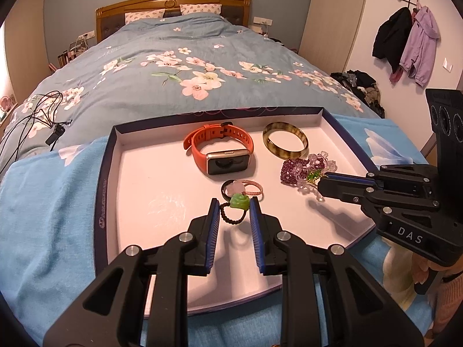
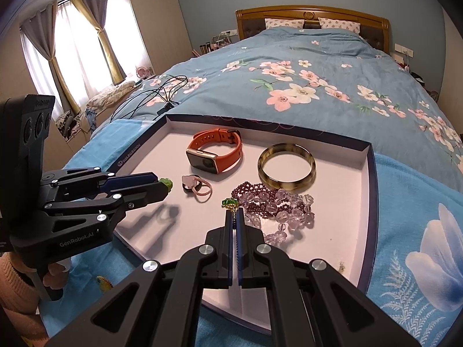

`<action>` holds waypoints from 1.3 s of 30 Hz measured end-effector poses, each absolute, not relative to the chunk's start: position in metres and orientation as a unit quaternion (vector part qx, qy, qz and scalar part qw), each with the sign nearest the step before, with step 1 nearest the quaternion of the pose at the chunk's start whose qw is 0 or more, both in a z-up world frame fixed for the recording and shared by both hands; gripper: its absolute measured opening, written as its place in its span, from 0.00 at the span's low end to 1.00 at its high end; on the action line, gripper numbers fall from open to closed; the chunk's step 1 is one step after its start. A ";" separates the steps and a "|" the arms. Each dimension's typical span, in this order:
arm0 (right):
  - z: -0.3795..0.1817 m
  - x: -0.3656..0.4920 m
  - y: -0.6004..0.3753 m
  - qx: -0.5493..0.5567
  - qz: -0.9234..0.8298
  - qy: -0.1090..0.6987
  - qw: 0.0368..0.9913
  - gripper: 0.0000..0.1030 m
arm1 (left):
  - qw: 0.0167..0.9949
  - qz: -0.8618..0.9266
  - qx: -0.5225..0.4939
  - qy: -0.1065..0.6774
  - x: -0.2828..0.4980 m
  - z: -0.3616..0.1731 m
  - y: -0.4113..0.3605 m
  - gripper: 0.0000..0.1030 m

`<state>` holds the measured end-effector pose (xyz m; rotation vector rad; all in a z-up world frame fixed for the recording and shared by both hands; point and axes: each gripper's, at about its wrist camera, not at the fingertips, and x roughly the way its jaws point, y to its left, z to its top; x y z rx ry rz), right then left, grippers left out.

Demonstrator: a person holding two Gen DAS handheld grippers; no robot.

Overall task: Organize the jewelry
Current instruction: 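Carry the green keyring and green bead ring over the tray with both tools, then open both tools to drop the keyring and bead ring into the tray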

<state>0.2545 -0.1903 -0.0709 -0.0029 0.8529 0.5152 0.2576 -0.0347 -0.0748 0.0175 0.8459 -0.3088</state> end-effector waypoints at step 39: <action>-0.046 0.208 -0.216 0.015 0.235 0.366 0.900 0.21 | 0.926 -0.156 0.011 0.344 0.195 -0.037 -0.008 0.43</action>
